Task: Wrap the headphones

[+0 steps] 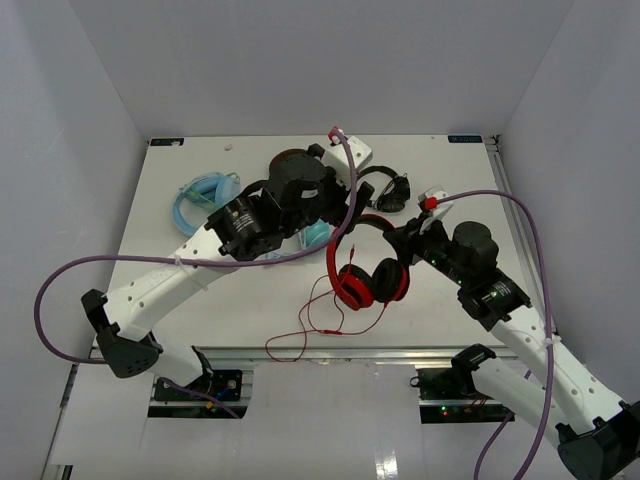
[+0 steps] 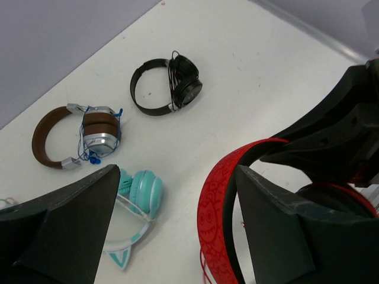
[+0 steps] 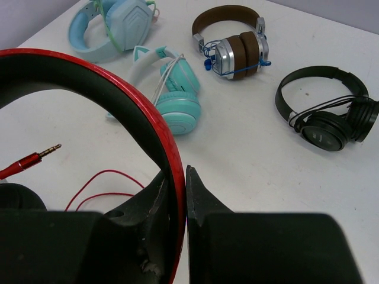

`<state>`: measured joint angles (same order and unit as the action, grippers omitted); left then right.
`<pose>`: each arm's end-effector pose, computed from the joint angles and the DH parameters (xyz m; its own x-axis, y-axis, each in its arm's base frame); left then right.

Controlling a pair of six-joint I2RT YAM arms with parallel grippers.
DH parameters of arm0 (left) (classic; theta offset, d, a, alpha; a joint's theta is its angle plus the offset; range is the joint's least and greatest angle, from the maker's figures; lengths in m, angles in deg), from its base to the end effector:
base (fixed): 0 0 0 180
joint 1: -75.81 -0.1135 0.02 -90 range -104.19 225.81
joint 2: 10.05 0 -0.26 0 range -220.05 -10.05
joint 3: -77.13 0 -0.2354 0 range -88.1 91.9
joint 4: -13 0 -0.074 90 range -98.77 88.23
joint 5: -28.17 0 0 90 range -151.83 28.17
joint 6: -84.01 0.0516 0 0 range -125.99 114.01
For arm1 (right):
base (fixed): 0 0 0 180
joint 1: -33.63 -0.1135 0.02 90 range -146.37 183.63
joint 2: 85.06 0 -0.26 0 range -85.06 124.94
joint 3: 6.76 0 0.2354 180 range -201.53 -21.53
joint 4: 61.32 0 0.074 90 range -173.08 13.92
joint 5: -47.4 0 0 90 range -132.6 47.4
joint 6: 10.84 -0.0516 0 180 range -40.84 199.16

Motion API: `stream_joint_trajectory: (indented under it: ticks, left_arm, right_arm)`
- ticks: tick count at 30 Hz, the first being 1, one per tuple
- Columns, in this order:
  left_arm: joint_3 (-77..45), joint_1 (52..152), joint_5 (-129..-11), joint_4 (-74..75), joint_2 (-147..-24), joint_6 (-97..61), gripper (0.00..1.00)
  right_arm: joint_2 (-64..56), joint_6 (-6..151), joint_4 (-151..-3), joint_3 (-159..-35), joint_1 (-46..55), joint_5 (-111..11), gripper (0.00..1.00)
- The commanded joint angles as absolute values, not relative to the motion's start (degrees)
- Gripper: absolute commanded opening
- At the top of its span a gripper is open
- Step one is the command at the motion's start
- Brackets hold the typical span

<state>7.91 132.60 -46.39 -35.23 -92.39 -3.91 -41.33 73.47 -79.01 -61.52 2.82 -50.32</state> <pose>0.1806 -0.2508 0.4414 -0.1610 0.3099 -0.9370 0.6756 0.7268 0.1242 0.1575 0.1020 0.3238 -0.1608 0.0185 -0.9868 -0.6092 0.7848 0.1140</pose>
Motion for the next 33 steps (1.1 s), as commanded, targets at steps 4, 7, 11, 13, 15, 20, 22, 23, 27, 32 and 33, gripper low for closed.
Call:
stream_joint_trajectory:
  ticks: [4,7,11,13,15,20,22,23,27,32,33]
  left_arm:
    - [12.29,132.76,-47.66,-46.54,-95.33,1.14,0.87]
    - [11.56,133.14,-49.0,-46.43,-94.86,4.09,0.88]
    - [11.03,133.6,-49.03,-47.11,-95.13,6.86,0.88]
    - [10.78,133.64,-49.0,-47.13,-95.29,7.53,0.88]
    - [10.77,133.81,-50.28,-47.27,-95.45,8.09,0.88]
    - [11.44,134.78,-52.29,-48.4,-96.85,8.55,0.88]
    - [12.05,134.95,-51.04,-49.1,-98.42,8.75,0.88]
    - [12.2,135.01,-50.24,-49.2,-98.87,8.93,0.88]
    - [13.02,135.39,-47.11,-49.09,-101.92,8.18,0.85]
    - [13.09,135.57,-46.83,-48.71,-103.58,7.73,0.84]
    - [13.15,135.56,-46.33,-48.65,-103.81,7.63,0.84]
  right_arm:
    - [-41.85,72.48,-74.16,-62.29,1.96,-51.01,0.08]
    - [-40.82,72.39,-75.17,-63.04,1.99,-51.2,0.08]
    - [-40.17,71.97,-76.0,-63.45,1.99,-49.84,0.08]
    - [-40.57,71.79,-76.0,-63.45,1.99,-49.81,0.08]
    - [-40.76,71.78,-76.0,-63.66,1.99,-49.6,0.08]
    - [-39.31,71.56,-78.59,-64.29,1.9,-49.46,0.08]
    - [-39.02,71.44,-78.63,-64.33,1.9,-49.3,0.08]
    - [-38.95,71.38,-78.63,-64.33,1.9,-49.28,0.08]
    - [-39.47,71.29,-78.81,-64.2,1.94,-49.05,0.08]
    - [-40.11,71.17,-78.85,-64.02,1.9,-49.14,0.08]
    - [-40.06,71.17,-78.88,-64.08,1.89,-49.22,0.08]
